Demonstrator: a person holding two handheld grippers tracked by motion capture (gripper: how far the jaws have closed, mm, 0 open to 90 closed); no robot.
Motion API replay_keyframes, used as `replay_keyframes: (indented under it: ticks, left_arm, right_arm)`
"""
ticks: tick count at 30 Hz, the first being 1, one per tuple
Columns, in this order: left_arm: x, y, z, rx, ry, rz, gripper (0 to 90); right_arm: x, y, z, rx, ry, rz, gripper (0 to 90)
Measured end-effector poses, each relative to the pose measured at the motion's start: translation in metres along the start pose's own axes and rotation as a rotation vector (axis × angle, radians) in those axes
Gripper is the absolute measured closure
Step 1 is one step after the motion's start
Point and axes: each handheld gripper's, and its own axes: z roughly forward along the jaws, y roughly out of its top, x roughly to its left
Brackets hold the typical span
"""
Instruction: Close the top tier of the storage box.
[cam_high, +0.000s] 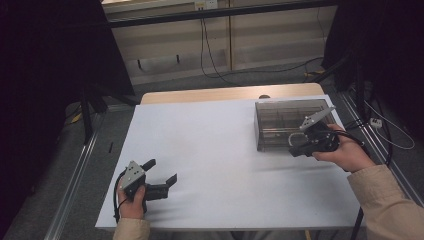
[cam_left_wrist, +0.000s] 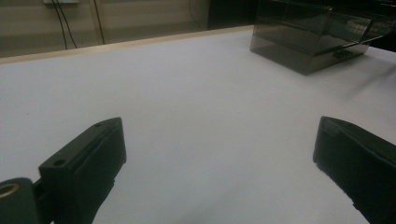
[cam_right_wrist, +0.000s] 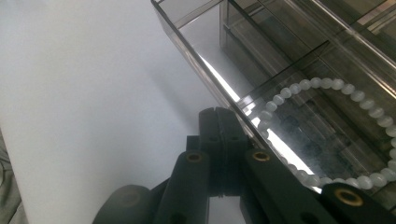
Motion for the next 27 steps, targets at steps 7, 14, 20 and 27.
replay_keyframes:
  ticks: [7, 14, 20, 27]
  left_arm:
    - [0.0001, 0.0, 0.0002, 0.001, -0.002, 0.003, 2.7]
    - [-0.0001, -0.0001, 0.0001, 0.001, 0.0, -0.002, 2.7]
    - [0.0001, -0.0001, 0.0, 0.001, 0.001, -0.002, 2.7]
    - [0.0, -0.0001, -0.0001, 0.0, 0.0, -0.003, 2.7]
  right_arm:
    - [-0.0016, 0.0008, -0.0001, -0.004, -0.005, 0.003, 90.0]
    - [-0.0034, 0.0018, 0.0003, -0.008, -0.01, 0.008, 90.0]
    - [-0.0042, 0.0036, 0.0002, -0.004, -0.014, 0.01, 90.0]
    - [-0.0061, 0.0045, 0.001, -0.009, -0.016, 0.01, 90.0]
